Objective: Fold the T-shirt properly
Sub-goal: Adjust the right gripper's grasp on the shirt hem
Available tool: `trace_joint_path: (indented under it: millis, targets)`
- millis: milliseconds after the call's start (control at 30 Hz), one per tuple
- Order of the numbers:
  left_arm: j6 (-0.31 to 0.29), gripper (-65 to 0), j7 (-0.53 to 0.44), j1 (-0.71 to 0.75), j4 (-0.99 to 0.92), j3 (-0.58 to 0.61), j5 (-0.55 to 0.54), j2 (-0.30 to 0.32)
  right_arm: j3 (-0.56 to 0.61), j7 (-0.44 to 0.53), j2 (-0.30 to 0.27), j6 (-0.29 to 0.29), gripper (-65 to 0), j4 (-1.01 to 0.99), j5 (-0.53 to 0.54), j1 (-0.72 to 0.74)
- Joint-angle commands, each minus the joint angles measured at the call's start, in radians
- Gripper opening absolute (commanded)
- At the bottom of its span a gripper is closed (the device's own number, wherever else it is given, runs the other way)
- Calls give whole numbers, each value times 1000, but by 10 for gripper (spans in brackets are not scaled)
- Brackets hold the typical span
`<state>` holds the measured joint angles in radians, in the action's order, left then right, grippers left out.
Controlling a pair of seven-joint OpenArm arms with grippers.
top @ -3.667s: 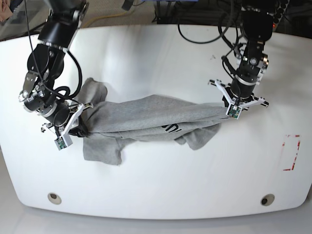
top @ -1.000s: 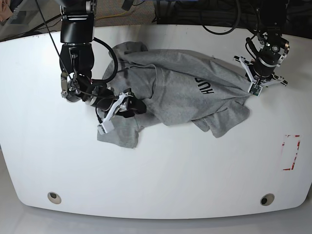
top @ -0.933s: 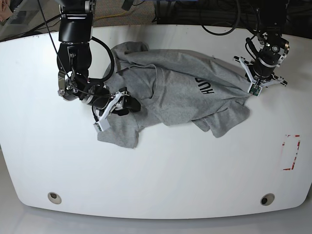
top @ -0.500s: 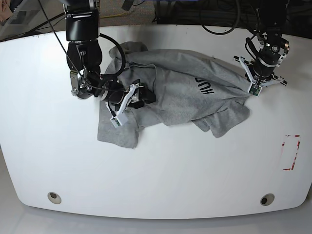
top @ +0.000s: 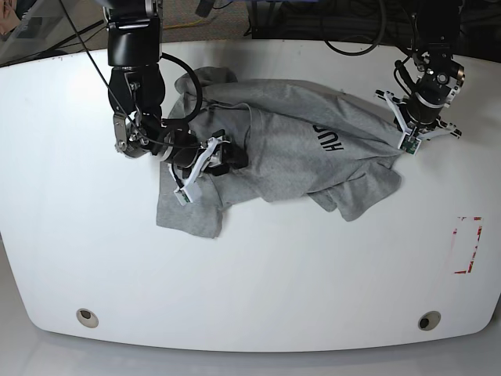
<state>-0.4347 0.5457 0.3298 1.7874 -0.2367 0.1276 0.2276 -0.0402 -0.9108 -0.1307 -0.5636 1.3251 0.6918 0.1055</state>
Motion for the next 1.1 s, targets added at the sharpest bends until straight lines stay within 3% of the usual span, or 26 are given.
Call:
trace_joint_path:
  millis: [0, 233, 533, 800, 1067]
  targets:
    - [7, -649, -19, -7, 15, -5, -3, 11, -14, 26, -13, -14, -315, -11, -2, 21]
    - [7, -649, -19, -7, 13, -5, -3, 11, 15, 15, -8, -14, -315, 4, -4, 6]
    - [7, -649, -19, -7, 13, -5, -3, 11, 56, 14, 50, -11, -315, 54, -2, -16]
    - [7, -649, -19, -7, 13, -5, -3, 13, 90, -17, 49, -6, -315, 83, 95, -13]
    - [7, -649, -19, -7, 13, -5, -3, 13, 116, -17, 53, -6, -315, 72, 99, -13]
